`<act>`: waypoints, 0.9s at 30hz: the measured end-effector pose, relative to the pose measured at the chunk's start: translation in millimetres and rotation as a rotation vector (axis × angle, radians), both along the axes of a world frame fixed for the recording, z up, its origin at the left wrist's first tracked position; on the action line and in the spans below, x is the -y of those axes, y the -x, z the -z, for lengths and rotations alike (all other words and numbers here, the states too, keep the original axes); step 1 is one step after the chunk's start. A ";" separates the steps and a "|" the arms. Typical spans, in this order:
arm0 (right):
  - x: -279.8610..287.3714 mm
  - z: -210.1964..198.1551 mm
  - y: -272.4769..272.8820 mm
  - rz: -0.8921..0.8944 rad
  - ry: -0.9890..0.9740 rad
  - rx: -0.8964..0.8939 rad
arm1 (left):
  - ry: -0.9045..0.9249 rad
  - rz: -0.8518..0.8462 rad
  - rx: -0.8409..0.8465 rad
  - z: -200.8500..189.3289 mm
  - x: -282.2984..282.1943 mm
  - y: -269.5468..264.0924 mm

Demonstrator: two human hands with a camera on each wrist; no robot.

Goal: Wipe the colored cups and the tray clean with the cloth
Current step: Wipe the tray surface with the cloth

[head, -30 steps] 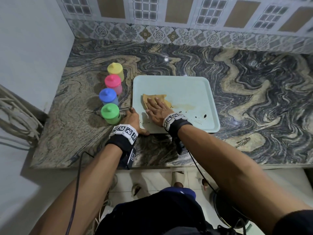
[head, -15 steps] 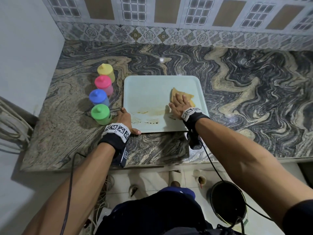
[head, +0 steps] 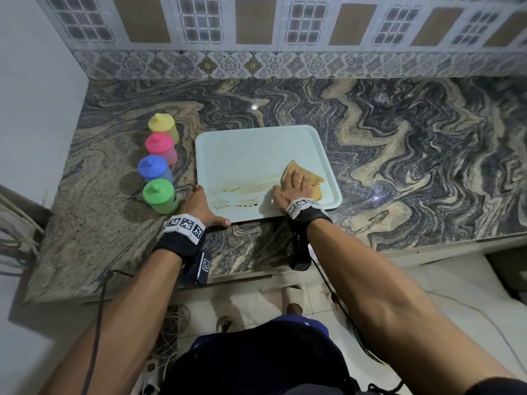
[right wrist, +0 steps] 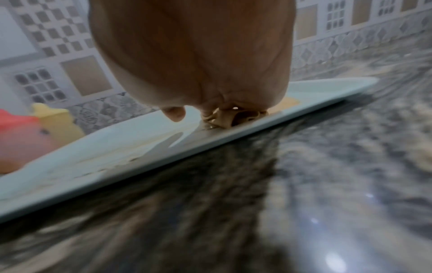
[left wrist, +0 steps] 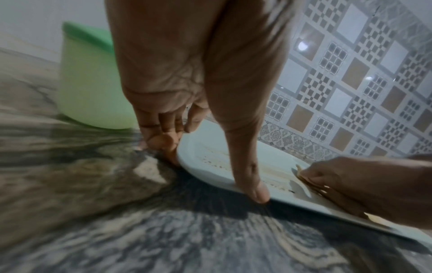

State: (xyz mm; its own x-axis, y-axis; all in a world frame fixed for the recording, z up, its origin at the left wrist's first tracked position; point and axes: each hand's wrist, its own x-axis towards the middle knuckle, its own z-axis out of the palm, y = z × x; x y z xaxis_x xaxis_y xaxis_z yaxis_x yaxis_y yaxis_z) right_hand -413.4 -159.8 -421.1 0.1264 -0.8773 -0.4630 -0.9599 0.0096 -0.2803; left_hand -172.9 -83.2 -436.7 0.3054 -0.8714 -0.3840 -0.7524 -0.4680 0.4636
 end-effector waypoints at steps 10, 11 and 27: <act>-9.0 -0.5 -60.9 -0.183 0.023 0.008 | 0.113 -0.001 -0.153 14.2 -9.4 -16.8; -9.0 0.2 -65.4 -0.198 0.027 0.005 | 0.116 -0.001 -0.157 16.2 -9.7 -17.3; -42.2 -1.1 -110.0 -0.584 0.106 0.025 | 0.142 -0.062 -0.272 12.0 -12.8 -12.7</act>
State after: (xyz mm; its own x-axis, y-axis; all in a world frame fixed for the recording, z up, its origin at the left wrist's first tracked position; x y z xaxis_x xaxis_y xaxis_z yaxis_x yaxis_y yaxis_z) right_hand -303.4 -117.7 -419.9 0.6119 -0.7004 -0.3675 -0.7908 -0.5475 -0.2735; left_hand -160.2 -70.4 -448.7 0.2623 -0.9050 -0.3351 -0.5637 -0.4255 0.7079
